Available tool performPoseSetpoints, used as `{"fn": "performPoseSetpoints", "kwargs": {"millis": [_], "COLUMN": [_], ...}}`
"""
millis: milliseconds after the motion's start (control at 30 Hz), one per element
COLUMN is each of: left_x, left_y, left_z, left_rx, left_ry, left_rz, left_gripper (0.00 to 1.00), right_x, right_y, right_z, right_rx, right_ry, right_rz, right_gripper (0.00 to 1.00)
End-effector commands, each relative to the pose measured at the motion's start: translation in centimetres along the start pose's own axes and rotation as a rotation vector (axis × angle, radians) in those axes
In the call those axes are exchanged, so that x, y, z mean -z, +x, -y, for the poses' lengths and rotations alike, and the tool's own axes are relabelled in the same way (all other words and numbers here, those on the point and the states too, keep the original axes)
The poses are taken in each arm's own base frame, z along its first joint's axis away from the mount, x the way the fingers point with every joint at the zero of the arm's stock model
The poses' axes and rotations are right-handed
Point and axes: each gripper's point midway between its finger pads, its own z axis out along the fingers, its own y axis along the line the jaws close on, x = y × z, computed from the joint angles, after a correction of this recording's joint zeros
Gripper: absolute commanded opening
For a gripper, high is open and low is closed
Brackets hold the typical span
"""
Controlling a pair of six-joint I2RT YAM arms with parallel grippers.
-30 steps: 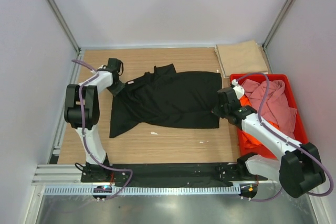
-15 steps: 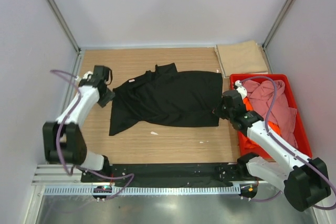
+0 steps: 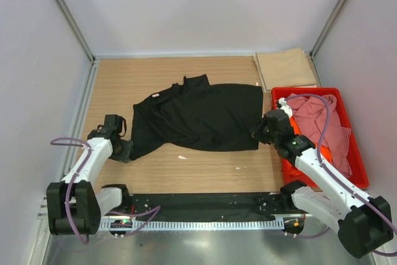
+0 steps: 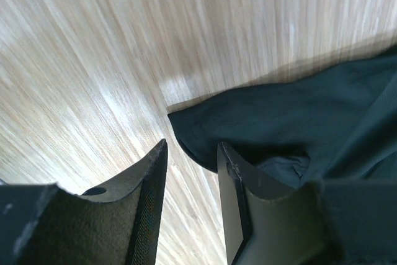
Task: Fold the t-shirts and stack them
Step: Flatten the tshirt out
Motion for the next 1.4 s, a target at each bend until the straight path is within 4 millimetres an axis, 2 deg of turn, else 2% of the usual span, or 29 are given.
{"fn": "performPoseSetpoints", "kwargs": {"millis": [0,200,433,633,733,833,867,933,967,1033,1067,1100,1133,1167,1200,1233,1267,1300,1333,1367], "left_x": [-0.1,-1.0,-2.3,-3.3,-3.8,-4.2,-4.1,-3.4,-2.9,-0.4,0.8,3.2,5.2,7.0,8.7,11.9,14.0,15.6,18.4,20.3], "left_y": [-0.8,-0.8,-0.7,-0.4,-0.4,-0.3,-0.3,-0.6,-1.0,-2.6,-3.3,-4.5,-5.4,-6.2,-7.0,-8.1,-8.9,-9.3,-10.1,-10.3], "left_z": [0.4,0.5,-0.9,-0.8,-0.6,-0.2,0.0,0.4,0.7,2.4,3.0,4.8,5.0,5.7,6.1,6.9,7.0,7.0,7.2,6.9], "left_rx": [0.094,0.124,0.124,0.123,0.114,0.102,0.088,0.064,0.054,0.023,0.013,0.005,0.001,-0.001,0.002,-0.010,-0.005,-0.007,-0.012,-0.008], "left_ry": [-0.001,-0.006,-0.063,-0.061,-0.057,-0.034,-0.028,-0.009,0.005,0.078,0.110,0.179,0.221,0.262,0.294,0.350,0.388,0.414,0.463,0.508], "left_rz": [0.037,0.038,0.058,0.049,0.053,0.046,0.045,0.053,0.066,0.123,0.149,0.184,0.224,0.255,0.286,0.327,0.366,0.388,0.418,0.435], "left_gripper": [0.40,0.38,0.37,0.36,0.29,0.14,0.04,0.00,0.00,0.00,0.00,0.00,0.00,0.00,0.00,0.00,0.00,0.00,0.00,0.00], "right_x": [0.0,-0.3,-0.3,-0.4,-0.4,-0.2,-0.2,0.0,0.2,0.6,1.2,1.7,2.3,3.5,4.2,5.1,6.5,7.3,8.7,9.8], "right_y": [0.0,0.0,-0.1,0.1,0.2,0.3,0.3,0.0,-0.3,-0.8,-1.9,-2.1,-2.8,-4.6,-5.0,-5.7,-7.2,-7.5,-8.6,-9.1], "right_z": [-0.3,-0.3,-0.3,0.0,0.3,0.6,0.7,0.7,0.6,0.4,-0.7,-0.8,-1.3,-2.9,-3.1,-3.6,-4.9,-5.0,-6.1,-6.5], "right_rx": [-0.005,-0.004,0.002,0.000,0.000,0.001,0.001,0.001,0.001,0.004,0.005,0.010,0.014,0.011,0.020,0.019,0.012,0.009,0.000,-0.008], "right_ry": [-0.027,-0.023,-0.018,-0.005,0.006,0.018,0.020,0.029,0.029,0.035,0.015,0.027,0.025,-0.006,0.003,-0.006,-0.034,-0.029,-0.059,-0.081], "right_rz": [0.007,0.004,0.003,-0.003,-0.002,-0.002,-0.002,0.005,0.012,0.019,0.037,0.030,0.043,0.076,0.073,0.087,0.121,0.118,0.143,0.156], "right_gripper": [0.01,0.01,0.01,0.01,0.01,0.01,0.01,0.01,0.01,0.01,0.01,0.01,0.01,0.01,0.01,0.01,0.01,0.01,0.01,0.01]}}
